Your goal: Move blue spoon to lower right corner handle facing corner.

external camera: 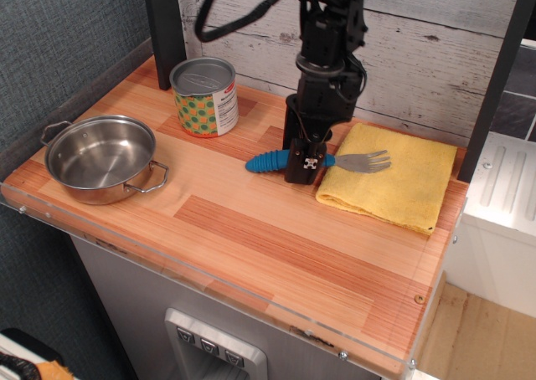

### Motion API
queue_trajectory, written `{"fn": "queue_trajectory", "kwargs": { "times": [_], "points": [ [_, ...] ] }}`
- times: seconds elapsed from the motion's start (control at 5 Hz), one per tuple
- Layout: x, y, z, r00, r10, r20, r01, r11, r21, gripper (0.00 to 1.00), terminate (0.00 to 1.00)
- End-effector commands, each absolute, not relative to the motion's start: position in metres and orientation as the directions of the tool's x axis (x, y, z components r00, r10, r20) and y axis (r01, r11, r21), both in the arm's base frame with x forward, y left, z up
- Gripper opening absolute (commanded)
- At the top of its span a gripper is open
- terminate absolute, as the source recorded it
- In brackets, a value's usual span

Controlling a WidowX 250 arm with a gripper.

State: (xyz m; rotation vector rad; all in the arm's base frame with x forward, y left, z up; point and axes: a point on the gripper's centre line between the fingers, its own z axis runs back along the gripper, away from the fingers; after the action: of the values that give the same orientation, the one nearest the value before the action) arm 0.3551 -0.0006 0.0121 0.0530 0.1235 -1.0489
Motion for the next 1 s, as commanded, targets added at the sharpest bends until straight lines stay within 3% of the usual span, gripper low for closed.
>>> {"fn": "queue_trajectory", "kwargs": {
  "times": [0.0, 0.8],
  "points": [
    [0.362, -0.008, 0.024, 0.492, -0.864, -0.111, 0.870, 0.492, 0.029, 0.00, 0.00],
    [0.348, -0.003, 0.070, 0.553, -0.829, -0.076, 0.832, 0.545, 0.110, 0.00, 0.00]
  ]
}}
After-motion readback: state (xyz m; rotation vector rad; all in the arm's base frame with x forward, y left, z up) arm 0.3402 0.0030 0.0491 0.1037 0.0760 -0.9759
